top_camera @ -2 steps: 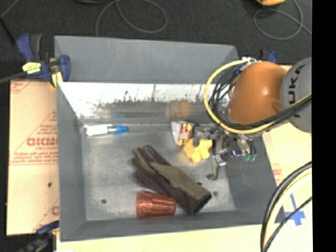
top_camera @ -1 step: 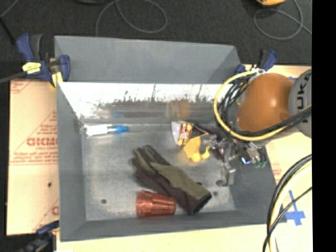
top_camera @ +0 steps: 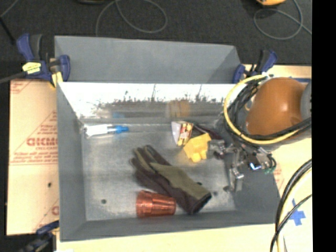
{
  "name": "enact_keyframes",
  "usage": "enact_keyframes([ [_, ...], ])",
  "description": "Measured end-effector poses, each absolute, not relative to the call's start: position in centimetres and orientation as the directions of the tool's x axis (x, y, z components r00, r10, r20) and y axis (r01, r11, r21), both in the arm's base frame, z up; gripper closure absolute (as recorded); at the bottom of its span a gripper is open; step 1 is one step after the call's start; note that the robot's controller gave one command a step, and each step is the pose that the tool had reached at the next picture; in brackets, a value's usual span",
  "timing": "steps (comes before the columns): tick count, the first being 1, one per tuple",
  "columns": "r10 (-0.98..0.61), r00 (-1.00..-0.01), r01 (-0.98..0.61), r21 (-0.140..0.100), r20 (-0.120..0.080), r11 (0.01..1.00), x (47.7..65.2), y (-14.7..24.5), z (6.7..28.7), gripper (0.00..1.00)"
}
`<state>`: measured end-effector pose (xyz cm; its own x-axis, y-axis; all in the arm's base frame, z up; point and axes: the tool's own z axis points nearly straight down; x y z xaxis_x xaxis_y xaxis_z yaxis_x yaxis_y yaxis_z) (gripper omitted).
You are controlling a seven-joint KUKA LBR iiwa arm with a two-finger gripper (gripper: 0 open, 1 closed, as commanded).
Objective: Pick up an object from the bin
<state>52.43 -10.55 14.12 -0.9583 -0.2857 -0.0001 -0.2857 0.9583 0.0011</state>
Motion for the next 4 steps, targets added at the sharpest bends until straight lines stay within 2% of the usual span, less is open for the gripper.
enact_keyframes([
  [1, -0.205, -0.979, -0.205, -0.005, -0.012, 0.979, 51.5, -12.2, 14.0, 0.0],
  [2, -0.421, -0.907, -0.421, -0.004, -0.006, 0.907, 50.3, -11.8, 11.5, 0.0],
  [3, -0.402, -0.916, -0.402, 0.002, 0.0, 0.916, 49.3, -8.6, 14.3, 0.0],
  [4, -0.509, -0.861, -0.509, -0.015, -0.018, 0.861, 50.1, -7.9, 15.7, 0.0],
])
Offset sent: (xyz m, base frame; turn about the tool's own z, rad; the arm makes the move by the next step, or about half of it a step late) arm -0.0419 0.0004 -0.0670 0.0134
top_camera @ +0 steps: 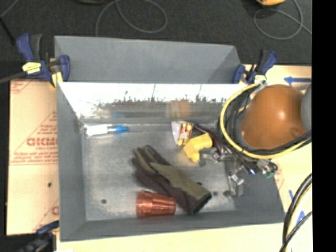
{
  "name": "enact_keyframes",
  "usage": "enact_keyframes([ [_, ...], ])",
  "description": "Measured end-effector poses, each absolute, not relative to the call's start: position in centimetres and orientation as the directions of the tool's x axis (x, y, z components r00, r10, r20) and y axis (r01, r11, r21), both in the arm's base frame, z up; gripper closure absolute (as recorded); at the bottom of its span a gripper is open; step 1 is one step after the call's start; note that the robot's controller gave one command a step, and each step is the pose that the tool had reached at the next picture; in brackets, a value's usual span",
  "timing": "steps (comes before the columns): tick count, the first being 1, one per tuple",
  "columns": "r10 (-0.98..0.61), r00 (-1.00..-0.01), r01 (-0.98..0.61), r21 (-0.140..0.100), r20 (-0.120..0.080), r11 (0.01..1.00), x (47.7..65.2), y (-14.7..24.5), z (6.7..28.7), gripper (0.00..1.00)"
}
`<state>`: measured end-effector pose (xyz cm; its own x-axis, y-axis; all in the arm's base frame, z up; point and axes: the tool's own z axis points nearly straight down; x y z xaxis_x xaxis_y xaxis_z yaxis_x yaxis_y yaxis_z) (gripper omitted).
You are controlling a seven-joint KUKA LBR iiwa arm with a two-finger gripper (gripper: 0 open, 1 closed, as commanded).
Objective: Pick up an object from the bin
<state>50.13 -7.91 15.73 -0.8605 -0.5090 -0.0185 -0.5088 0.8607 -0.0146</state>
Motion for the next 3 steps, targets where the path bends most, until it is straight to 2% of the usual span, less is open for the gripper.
enact_keyframes([
  [1, -0.767, -0.641, -0.767, -0.005, -0.005, 0.641, 48.3, -7.8, 9.8, 0.0],
  [2, -0.501, -0.865, -0.501, -0.017, -0.024, 0.865, 48.1, -6.9, 7.2, 1.0],
  [3, -0.502, -0.865, -0.501, -0.017, -0.024, 0.865, 48.1, -6.9, 7.2, 1.0],
])
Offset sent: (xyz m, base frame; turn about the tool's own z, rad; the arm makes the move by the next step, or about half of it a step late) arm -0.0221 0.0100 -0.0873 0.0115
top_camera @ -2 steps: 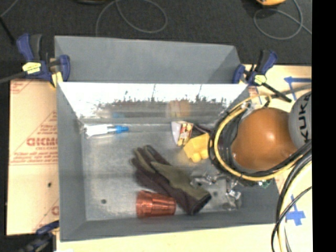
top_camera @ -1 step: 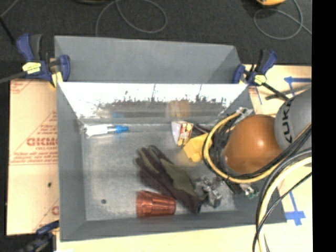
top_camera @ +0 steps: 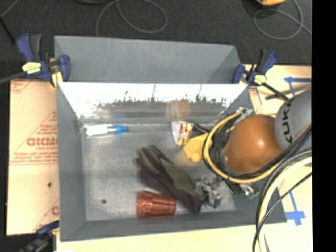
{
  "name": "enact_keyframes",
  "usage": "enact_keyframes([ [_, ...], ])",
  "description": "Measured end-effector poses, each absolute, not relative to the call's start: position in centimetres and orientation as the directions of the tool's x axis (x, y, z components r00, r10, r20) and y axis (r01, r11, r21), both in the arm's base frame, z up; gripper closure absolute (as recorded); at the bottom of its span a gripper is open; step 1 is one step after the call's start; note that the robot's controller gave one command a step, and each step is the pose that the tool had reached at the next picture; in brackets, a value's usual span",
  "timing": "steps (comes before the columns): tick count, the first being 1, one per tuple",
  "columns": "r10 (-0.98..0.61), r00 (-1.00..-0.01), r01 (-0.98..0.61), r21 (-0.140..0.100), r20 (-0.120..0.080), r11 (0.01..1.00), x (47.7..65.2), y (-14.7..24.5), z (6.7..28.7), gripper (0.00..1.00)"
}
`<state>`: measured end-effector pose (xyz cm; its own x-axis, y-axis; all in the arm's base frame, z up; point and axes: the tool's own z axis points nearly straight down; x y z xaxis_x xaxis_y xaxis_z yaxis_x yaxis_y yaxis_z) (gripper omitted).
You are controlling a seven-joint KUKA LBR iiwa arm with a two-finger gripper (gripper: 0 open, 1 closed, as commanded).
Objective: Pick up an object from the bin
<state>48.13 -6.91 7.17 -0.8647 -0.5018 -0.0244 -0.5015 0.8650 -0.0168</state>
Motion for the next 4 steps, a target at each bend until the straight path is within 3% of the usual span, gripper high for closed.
enact_keyframes([
  [1, -0.504, -0.863, -0.504, -0.011, -0.016, 0.864, 47.6, -6.9, 11.2, 1.0],
  [2, -0.501, -0.865, -0.501, -0.023, -0.031, 0.865, 48.1, -6.9, 13.5, 1.0],
  [3, -0.489, -0.872, -0.489, -0.01, -0.015, 0.872, 47.7, -6.3, 15.4, 1.0],
  [4, -0.465, -0.885, -0.464, -0.022, -0.035, 0.885, 48.6, -8.4, 24.8, 1.0],
])
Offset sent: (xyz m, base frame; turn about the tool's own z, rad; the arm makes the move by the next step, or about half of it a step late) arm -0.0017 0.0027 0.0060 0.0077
